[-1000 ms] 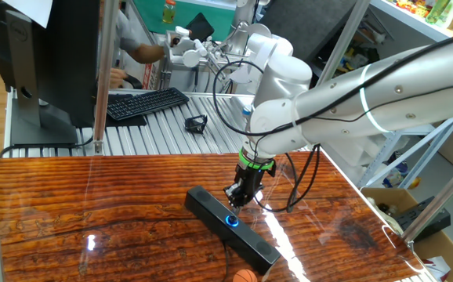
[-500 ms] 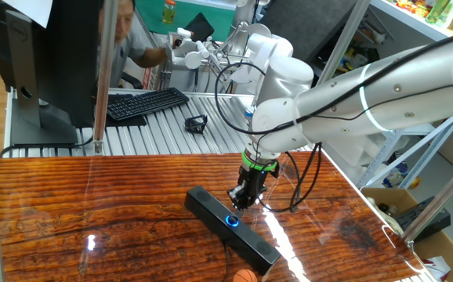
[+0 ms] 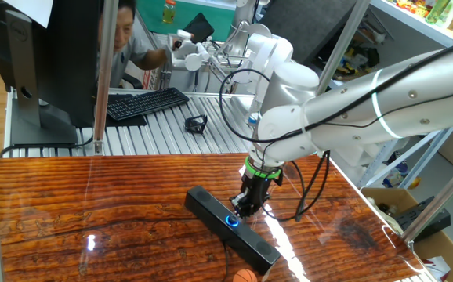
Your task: Turn the knob to increase the volume of the speaker
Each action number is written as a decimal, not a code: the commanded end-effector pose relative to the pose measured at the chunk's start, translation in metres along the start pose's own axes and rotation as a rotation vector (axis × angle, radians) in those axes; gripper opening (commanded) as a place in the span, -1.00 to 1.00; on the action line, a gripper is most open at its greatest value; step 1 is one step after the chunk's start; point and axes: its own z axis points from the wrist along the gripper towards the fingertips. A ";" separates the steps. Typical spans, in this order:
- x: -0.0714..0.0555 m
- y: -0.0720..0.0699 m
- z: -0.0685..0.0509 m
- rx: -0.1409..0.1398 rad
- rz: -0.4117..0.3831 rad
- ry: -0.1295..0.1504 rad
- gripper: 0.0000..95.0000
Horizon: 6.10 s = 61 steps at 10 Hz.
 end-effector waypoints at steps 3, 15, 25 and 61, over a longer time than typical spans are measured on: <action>-0.004 0.005 -0.003 -0.001 0.009 0.009 -1.00; -0.019 0.002 0.002 -0.001 0.007 0.013 -1.00; -0.021 0.002 0.002 0.005 0.035 -0.024 -1.00; -0.021 0.001 0.013 0.001 0.052 -0.034 -0.60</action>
